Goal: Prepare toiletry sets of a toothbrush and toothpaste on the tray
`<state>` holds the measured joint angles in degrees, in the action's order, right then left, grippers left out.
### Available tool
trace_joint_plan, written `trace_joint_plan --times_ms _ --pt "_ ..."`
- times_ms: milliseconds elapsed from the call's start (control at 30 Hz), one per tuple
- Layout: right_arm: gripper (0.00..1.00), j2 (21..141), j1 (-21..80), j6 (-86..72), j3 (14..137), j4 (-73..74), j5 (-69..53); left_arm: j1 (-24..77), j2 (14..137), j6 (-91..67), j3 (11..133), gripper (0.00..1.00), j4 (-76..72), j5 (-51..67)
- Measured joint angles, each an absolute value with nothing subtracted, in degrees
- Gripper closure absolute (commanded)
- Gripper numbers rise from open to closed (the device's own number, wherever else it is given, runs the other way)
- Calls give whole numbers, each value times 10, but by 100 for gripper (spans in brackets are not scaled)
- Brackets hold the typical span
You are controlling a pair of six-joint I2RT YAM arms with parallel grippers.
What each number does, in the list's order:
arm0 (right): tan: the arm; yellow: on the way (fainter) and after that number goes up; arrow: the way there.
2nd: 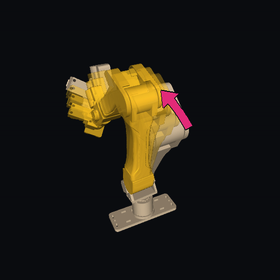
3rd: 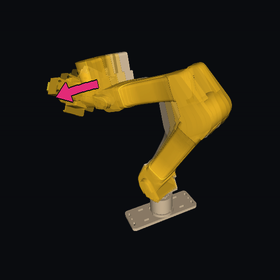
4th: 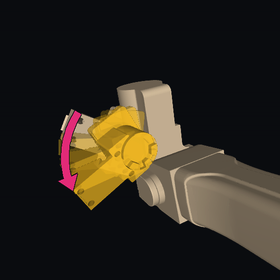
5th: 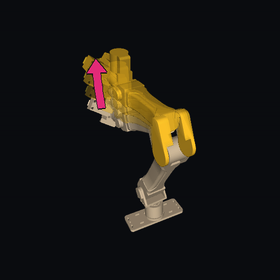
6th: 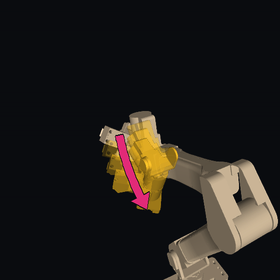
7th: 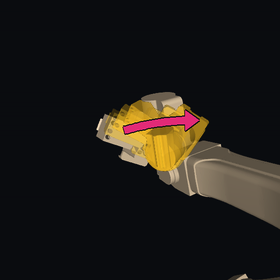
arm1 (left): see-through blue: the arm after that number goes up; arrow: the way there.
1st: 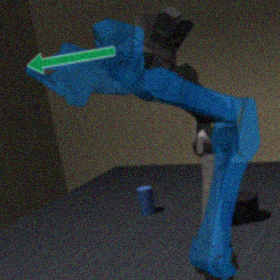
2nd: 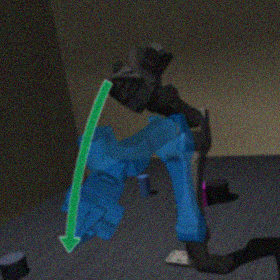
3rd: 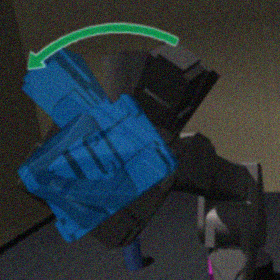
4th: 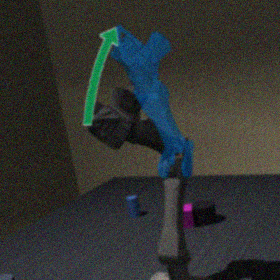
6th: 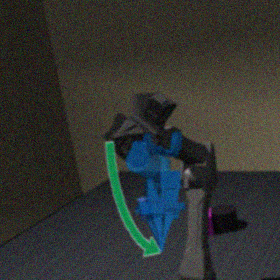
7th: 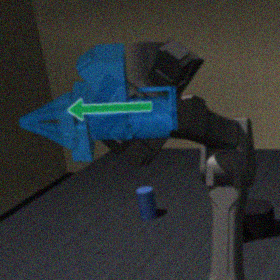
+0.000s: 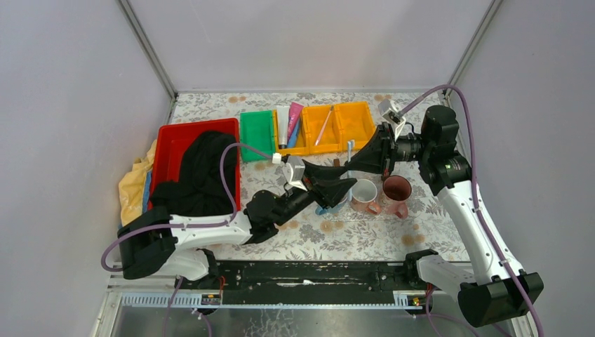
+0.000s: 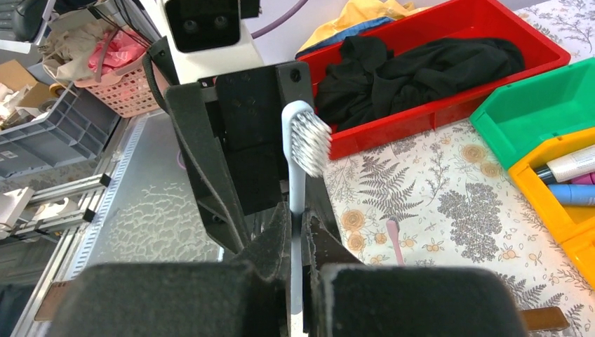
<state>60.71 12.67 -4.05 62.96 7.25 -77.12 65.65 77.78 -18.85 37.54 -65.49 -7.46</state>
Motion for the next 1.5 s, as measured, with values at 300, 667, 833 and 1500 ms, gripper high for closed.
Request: trace_joint_plan --times_ms 300,667,833,1500 --pt "100 602 106 49 630 141 -754 656 701 -184 310 9 -624 -92" --pt "100 581 79 185 577 210 -677 649 573 -152 278 2 -421 -149" --pt "100 581 74 218 555 209 -650 625 555 -147 278 2 -358 -165" --pt "100 582 61 221 458 105 -576 580 562 -183 263 2 -329 -161"
